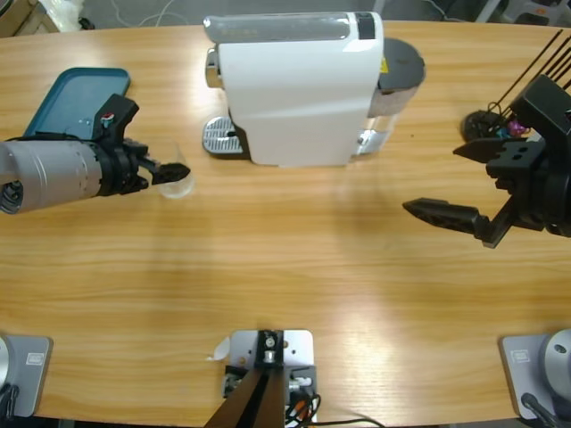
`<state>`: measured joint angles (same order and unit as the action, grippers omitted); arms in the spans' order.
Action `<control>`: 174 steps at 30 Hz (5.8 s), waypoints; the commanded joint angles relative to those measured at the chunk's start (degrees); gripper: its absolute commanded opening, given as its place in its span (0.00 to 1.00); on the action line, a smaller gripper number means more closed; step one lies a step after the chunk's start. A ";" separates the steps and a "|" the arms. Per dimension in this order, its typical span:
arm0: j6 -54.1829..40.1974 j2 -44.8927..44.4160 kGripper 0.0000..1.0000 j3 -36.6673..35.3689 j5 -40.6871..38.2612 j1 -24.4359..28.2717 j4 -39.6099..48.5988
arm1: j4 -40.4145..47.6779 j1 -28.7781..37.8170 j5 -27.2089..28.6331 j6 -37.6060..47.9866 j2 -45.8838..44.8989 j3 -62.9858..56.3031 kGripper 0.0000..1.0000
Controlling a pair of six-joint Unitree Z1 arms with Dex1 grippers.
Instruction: Pour coffee
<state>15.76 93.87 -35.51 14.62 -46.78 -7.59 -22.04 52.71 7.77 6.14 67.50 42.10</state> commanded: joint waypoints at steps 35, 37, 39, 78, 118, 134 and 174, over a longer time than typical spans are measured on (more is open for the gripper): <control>-20.05 12.56 0.02 -19.25 -21.03 11.34 2.45 | 1.65 -0.59 -0.56 0.71 -0.25 -2.73 1.00; -20.15 12.46 0.02 -19.60 -21.03 11.04 2.84 | 1.74 -0.59 -0.56 0.71 -0.09 -2.73 1.00; -20.15 12.53 0.12 -19.58 -21.09 10.69 3.12 | 1.74 -0.59 -0.56 0.71 -0.09 -2.73 1.00; -19.10 -2.73 1.00 -11.46 -23.76 14.17 11.88 | 2.09 -0.59 -0.82 0.64 0.93 -2.87 1.00; -6.97 12.65 1.00 -18.81 -14.88 17.95 8.38 | 2.41 -0.59 -0.65 0.62 0.26 -3.13 1.00; -7.23 -0.55 1.00 -17.22 -14.27 19.66 16.97 | 2.35 -0.59 -0.56 0.61 0.44 -3.11 1.00; -10.38 -33.90 0.97 -1.84 -15.23 13.21 26.66 | -28.95 -16.58 -1.98 -15.78 32.99 54.23 0.00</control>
<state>6.39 61.10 -39.60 0.08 -32.87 19.63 -46.04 37.14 6.58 -8.15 90.80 89.89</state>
